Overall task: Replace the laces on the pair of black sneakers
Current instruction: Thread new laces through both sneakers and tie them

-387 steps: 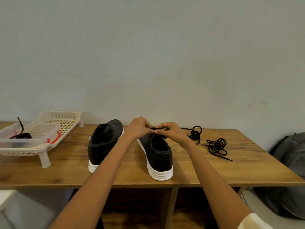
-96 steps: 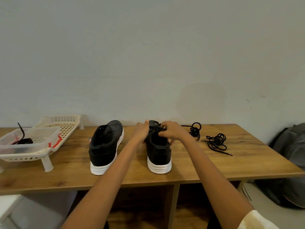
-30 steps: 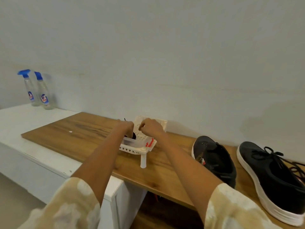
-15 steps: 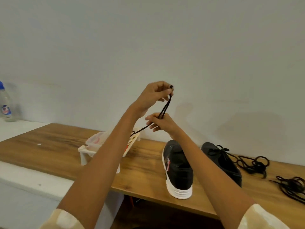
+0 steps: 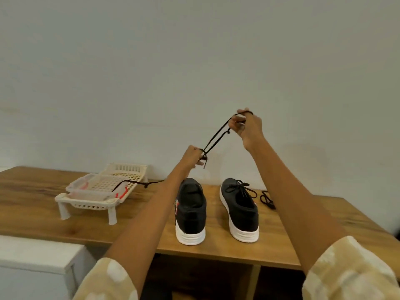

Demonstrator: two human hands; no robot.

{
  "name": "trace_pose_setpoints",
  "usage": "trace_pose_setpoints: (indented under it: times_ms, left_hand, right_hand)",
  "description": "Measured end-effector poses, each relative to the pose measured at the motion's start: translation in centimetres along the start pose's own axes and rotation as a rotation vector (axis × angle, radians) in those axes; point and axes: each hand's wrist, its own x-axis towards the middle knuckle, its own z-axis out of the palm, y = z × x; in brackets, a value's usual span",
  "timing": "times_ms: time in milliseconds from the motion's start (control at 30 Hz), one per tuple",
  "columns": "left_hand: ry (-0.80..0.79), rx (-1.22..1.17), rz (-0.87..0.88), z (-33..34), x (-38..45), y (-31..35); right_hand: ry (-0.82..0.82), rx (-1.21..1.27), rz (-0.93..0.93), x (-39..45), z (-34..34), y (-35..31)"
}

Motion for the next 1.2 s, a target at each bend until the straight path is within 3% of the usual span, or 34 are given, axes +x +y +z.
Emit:
trace_pose_setpoints:
  times_ms: [133, 200, 300, 367, 467, 600, 733, 800, 867, 1033, 1133, 1200]
  left_hand:
    - [-0.317, 0.204, 0.02, 1.2, -0.8, -0.8]
    - [-0.406, 0.325, -0.016, 0.7, -0.8, -1.2]
    - [-0.412, 0.394, -0.049, -0.3, -0.7, -1.3]
    - [-0.29, 0.401, -0.038, -0.3, -0.8, -0.4]
    - [-0.11, 0.343, 0.077, 1.1, 0.1, 1.4]
    - [-0.008, 0.449, 0.245, 2.9, 0.9, 3.0]
    - [-0.041, 0.797, 0.382, 4.2, 1.4, 2.3]
    - [-0.035, 0.938, 0.385, 4.5, 1.7, 1.6]
    - [0.002, 0.936, 0.364, 4.7, 2.3, 1.0]
    - [0.062, 0.61, 0.273, 4.7, 4.2, 0.2]
    - [0.139, 0.508, 0.257, 4.4, 4.9, -1.3]
    - [0.103, 0.481, 0.245, 4.5, 5.1, -2.1]
  right_hand:
    - [0.11, 0.044, -0.18, 1.3, -0.4, -2.9]
    - [0.145, -0.058, -0.257, 2.0, -1.0, -3.9]
    - [0.149, -0.286, -0.307, 2.6, -2.0, -3.5]
    - [0.082, -0.403, -0.285, 2.6, -2.2, -2.0]
    - [-0.096, -0.604, -0.065, 1.5, -2.1, 1.7]
    - [-0.283, -1.084, 0.238, -0.2, -3.0, 7.1]
    - [-0.466, -1.299, 0.469, -1.6, -4.1, 9.2]
    - [-0.508, -1.209, 0.467, -2.0, -4.2, 9.1]
    - [-0.466, -0.942, 0.451, -1.7, -4.5, 9.3]
    - [-0.333, -0.402, 0.37, -1.0, -5.4, 11.4]
    - [-0.362, -0.225, 0.356, -0.8, -5.7, 12.2]
    - [-0.381, -0.183, 0.365, -0.5, -5.8, 12.7]
